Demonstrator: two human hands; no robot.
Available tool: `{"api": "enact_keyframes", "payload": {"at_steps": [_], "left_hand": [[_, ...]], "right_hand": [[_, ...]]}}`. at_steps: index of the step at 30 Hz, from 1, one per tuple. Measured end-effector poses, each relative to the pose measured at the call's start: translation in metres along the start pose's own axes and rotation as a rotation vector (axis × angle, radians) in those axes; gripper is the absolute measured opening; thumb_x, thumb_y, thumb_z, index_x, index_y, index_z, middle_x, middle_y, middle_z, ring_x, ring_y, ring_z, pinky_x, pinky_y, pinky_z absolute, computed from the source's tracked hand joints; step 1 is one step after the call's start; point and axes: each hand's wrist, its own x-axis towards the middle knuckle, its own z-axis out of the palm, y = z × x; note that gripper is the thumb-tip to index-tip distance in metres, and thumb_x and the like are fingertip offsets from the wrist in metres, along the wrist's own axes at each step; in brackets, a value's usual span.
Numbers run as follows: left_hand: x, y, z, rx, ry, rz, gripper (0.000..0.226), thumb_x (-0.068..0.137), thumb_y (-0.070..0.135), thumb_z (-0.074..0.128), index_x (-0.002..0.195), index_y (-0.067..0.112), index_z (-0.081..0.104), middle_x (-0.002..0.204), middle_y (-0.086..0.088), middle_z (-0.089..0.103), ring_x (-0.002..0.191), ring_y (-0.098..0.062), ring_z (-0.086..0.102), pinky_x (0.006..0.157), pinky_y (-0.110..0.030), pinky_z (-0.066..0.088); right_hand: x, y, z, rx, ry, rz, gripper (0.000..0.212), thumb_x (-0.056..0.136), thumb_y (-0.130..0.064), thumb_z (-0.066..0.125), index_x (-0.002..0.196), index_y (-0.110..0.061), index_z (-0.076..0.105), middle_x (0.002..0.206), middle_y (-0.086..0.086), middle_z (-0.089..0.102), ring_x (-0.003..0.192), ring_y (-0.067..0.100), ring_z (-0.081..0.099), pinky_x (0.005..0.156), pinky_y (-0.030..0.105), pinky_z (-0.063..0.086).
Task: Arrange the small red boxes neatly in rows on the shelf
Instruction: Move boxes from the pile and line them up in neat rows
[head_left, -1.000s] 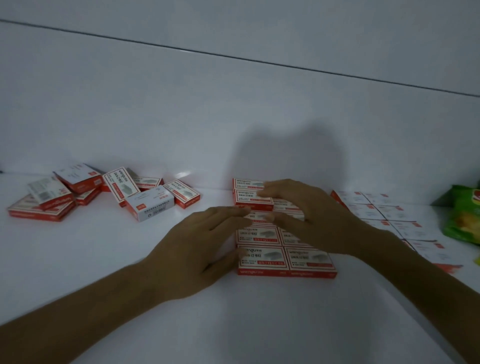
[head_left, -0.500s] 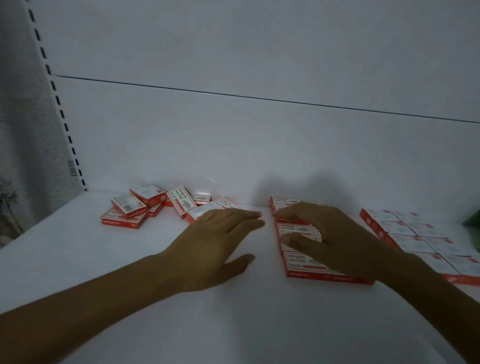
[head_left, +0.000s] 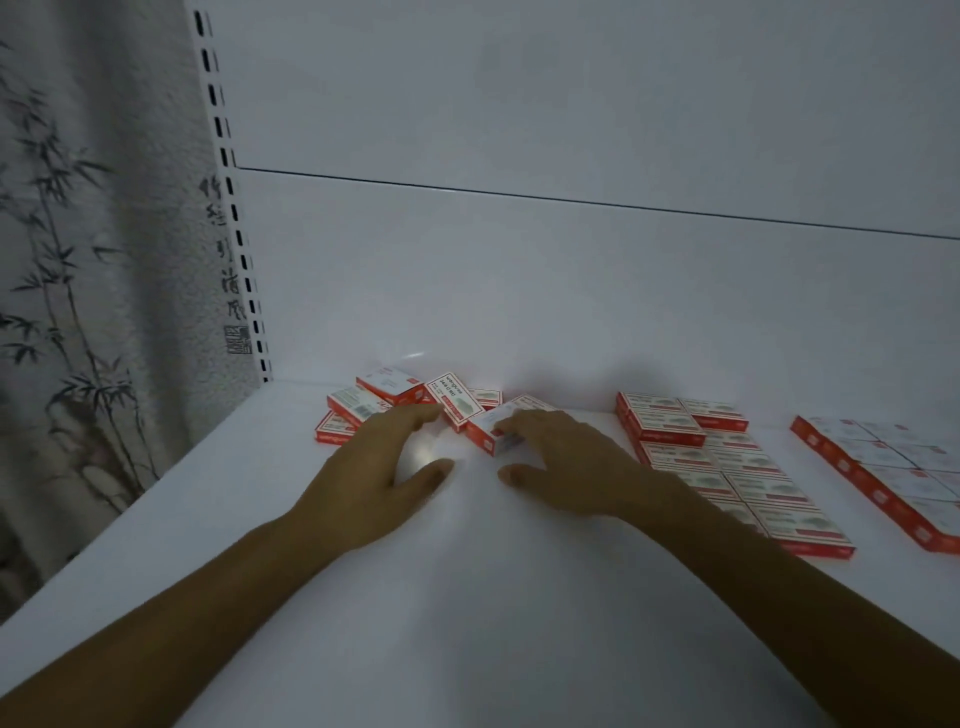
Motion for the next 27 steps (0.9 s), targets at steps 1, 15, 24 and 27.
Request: {"api": "enact_keyframes", "payload": {"at_steps": [1, 15, 24, 27], "left_hand": [[0.0, 0.002, 0.0, -0.004, -0.002, 0.011, 0.068, 0.078, 0.064, 0.047, 0.136, 0.03, 0.04, 0.134, 0.014, 0.045, 0.12, -0.003, 0.042, 0.098, -0.026, 0.038], [-0.003, 0.012, -0.004, 0.157, -0.129, 0.014, 0.067, 0.078, 0.053, 0.064, 0.136, 0.027, 0.041, 0.131, 0.005, 0.051, 0.115, -0.012, 0.047, 0.092, -0.027, 0.043], [-0.004, 0.007, -0.005, 0.186, -0.037, 0.122, 0.054, 0.075, 0.046, 0.071, 0.119, 0.018, 0.058, 0.119, -0.001, 0.059, 0.106, -0.019, 0.052, 0.08, -0.025, 0.04], [-0.006, 0.006, -0.004, 0.135, -0.05, 0.189, 0.061, 0.07, 0.051, 0.065, 0.121, 0.019, 0.057, 0.122, -0.001, 0.058, 0.11, -0.02, 0.052, 0.083, -0.024, 0.038]], "right_hand": [[0.0, -0.006, 0.002, -0.006, 0.029, 0.019, 0.049, 0.09, -0.042, 0.051, 0.135, -0.028, 0.04, 0.143, -0.003, 0.039, 0.131, 0.015, 0.032, 0.105, 0.032, 0.03], [-0.023, -0.014, 0.033, 0.311, 0.167, 0.05, 0.065, 0.082, -0.048, 0.061, 0.138, -0.028, 0.034, 0.136, -0.009, 0.044, 0.117, 0.002, 0.039, 0.098, 0.018, 0.029], [-0.012, -0.028, 0.029, 0.288, 0.09, 0.001, 0.067, 0.085, -0.039, 0.062, 0.141, -0.02, 0.032, 0.138, 0.002, 0.044, 0.122, 0.015, 0.044, 0.101, 0.024, 0.035], [-0.019, -0.027, 0.025, 0.224, 0.164, -0.033, 0.059, 0.079, -0.04, 0.068, 0.13, -0.019, 0.045, 0.122, 0.001, 0.052, 0.107, 0.015, 0.051, 0.081, 0.018, 0.041]]}}
